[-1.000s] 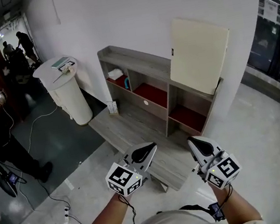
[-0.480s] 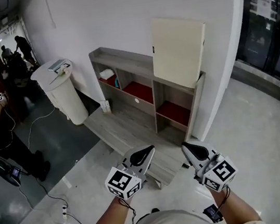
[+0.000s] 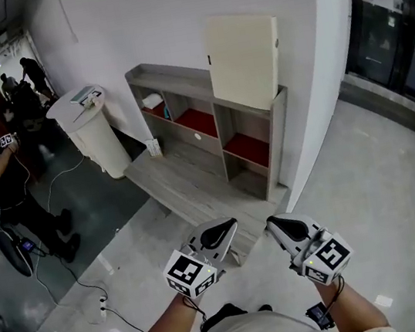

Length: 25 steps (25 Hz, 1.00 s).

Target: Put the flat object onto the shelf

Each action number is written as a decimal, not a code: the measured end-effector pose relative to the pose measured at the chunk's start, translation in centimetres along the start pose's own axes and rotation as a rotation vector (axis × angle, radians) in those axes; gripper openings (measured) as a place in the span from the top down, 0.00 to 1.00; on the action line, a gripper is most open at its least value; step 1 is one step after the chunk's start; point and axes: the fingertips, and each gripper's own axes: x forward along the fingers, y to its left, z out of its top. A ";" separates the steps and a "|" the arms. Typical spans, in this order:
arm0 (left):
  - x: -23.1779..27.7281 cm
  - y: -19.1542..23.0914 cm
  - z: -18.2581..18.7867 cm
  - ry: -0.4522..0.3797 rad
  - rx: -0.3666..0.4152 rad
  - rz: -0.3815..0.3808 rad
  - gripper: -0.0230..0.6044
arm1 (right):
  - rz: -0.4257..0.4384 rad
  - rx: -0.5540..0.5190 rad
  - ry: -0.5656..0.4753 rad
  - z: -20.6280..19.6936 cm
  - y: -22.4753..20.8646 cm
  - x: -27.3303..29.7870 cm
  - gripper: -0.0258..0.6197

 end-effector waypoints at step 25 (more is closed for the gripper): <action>-17.4 -1.9 -1.8 0.011 -0.044 -0.079 0.94 | -0.097 0.028 0.028 -2.2 16.8 0.6 0.93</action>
